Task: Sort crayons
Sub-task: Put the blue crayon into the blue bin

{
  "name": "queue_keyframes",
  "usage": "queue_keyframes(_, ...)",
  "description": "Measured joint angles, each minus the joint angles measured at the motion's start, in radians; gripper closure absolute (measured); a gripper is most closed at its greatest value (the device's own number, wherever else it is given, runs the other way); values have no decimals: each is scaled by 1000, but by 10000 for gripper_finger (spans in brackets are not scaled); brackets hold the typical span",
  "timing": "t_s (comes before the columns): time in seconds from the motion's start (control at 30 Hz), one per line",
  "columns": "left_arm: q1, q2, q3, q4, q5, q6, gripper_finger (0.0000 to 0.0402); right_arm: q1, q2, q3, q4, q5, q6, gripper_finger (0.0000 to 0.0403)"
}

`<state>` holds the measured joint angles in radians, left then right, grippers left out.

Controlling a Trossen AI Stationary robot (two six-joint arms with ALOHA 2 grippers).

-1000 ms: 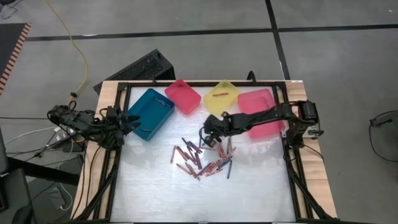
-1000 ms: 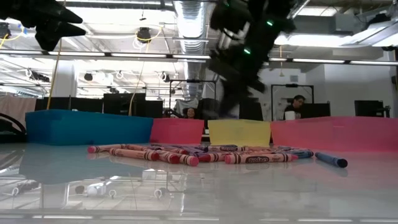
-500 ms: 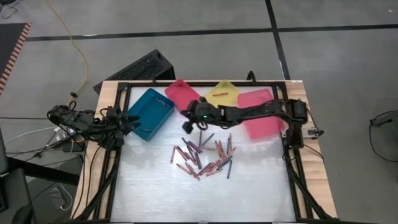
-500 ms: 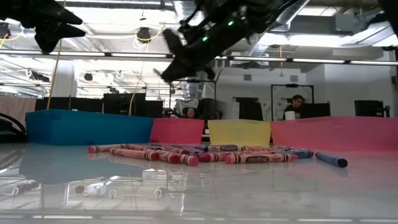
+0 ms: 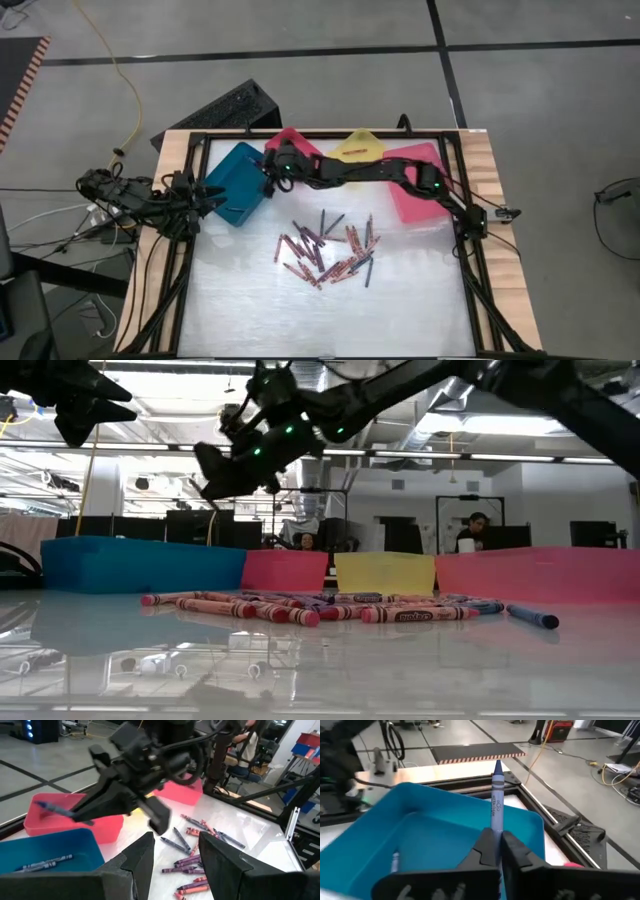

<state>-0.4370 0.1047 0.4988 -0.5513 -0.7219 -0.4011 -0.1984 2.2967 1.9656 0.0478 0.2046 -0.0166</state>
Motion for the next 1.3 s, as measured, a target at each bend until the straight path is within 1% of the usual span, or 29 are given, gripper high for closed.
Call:
queue_keyframes(0.2, 0, 0, 0, -19, 0, 0, 256, -17, 123, 139, -85, -5, 13, 363)
queue_keyframes(0.33, 0, 0, 0, -22, -1, 0, 256, -25, 180, 188, -100, -58, 38, 334)
queue_keyframes(0.43, 0, 0, 0, -22, 0, -5, 256, -33, 193, 195, -105, -65, 43, 316)
queue_keyframes(0.53, 0, 0, 0, -23, 0, -6, 256, -41, 179, 196, -106, -73, 35, 304)
queue_keyframes(0.67, 0, 0, 0, -24, 0, -6, 256, -36, 90, 196, -204, -77, -15, 301)
queue_keyframes(0.8, 0, 0, 0, -26, -7, -6, 256, 3, -52, 197, -358, -77, -108, 301)
queue_keyframes(0.87, 0, 0, 0, -26, -24, -6, 256, 31, -129, 197, -414, -77, -124, 301)
queue_keyframes(1.03, 0, 0, 0, -26, -81, -7, 256, 139, -316, 198, -419, -127, -162, 301)
queue_keyframes(1.17, 0, 0, 0, -26, -90, -30, 256, 259, -428, 199, -423, -127, -251, 301)
queue_keyframes(1.23, 0, 0, 0, -26, -90, -32, 256, 318, -464, 199, -440, -86, -303, 301)
queue_keyframes(1.3, 0, 0, 0, -26, -96, -32, 256, 374, -496, 198, -466, 0, -357, 301)
